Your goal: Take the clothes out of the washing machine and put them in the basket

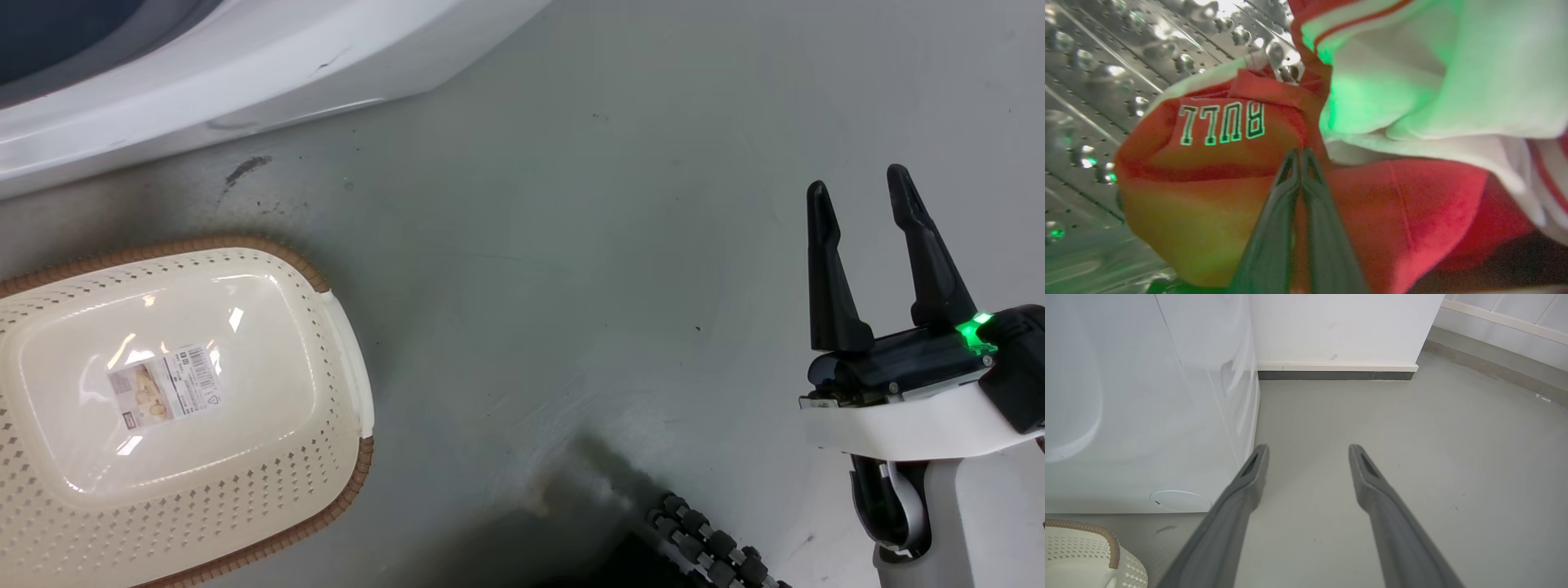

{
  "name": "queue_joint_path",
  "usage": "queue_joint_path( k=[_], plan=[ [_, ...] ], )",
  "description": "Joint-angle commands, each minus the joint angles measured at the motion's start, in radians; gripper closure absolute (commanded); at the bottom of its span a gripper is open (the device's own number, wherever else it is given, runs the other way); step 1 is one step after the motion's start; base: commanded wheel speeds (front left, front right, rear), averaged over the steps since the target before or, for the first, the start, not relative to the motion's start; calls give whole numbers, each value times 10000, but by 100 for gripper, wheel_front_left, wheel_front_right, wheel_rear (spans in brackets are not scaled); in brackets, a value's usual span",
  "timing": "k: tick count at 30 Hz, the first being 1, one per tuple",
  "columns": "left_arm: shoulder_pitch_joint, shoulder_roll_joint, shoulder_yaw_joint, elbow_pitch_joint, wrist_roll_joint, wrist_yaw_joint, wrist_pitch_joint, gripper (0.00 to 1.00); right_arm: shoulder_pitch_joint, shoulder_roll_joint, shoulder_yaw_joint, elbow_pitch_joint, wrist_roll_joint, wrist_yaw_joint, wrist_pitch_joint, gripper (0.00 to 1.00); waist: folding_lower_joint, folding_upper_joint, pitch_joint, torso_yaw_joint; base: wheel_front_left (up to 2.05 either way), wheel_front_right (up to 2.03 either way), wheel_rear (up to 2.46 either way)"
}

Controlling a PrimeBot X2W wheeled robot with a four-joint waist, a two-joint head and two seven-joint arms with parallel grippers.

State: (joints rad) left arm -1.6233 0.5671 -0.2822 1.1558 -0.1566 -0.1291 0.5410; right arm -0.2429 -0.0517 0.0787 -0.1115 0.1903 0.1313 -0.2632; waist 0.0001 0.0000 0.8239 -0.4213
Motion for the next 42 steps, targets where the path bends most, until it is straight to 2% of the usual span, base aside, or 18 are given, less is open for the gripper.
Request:
queue_joint_path(
  k=[1,7,11,21,31,35,42],
  plan=[
    [237,66,-39,-113,-147,0,-346,100,-107,27,5,-13,-87,-10,-25,0,-1,0,-118,45,0,0,0],
    [740,3,-240,-292,-464,0,-1469,100,-75,27,8,57,-301,-10,-25,0,-1,0,-629,243,0,0,0],
    [1378,-299,-418,-443,-996,0,-2327,100,133,22,-121,136,-558,-10,-25,0,-1,0,-1247,582,0,0,0],
    [3799,-1270,-1216,-1327,-2416,-1,-4699,100,730,19,-255,511,-1329,-10,-25,0,-1,0,-3057,1680,0,0,0],
    [6256,-1610,-1704,-2627,-3186,-1,-6823,100,1636,16,-379,773,-1763,-10,-24,0,-1,0,-4859,2566,0,0,0],
    [7076,-1723,-1822,-3440,-3181,123,-7218,100,1964,19,-424,831,-1957,-9,-24,0,-1,0,-5441,2928,0,0,0],
    [8513,-1450,-1915,-5716,-3219,553,-7212,100,2469,16,-508,933,-2032,-10,-24,0,-1,0,-6305,3404,0,0,0]
  ],
)
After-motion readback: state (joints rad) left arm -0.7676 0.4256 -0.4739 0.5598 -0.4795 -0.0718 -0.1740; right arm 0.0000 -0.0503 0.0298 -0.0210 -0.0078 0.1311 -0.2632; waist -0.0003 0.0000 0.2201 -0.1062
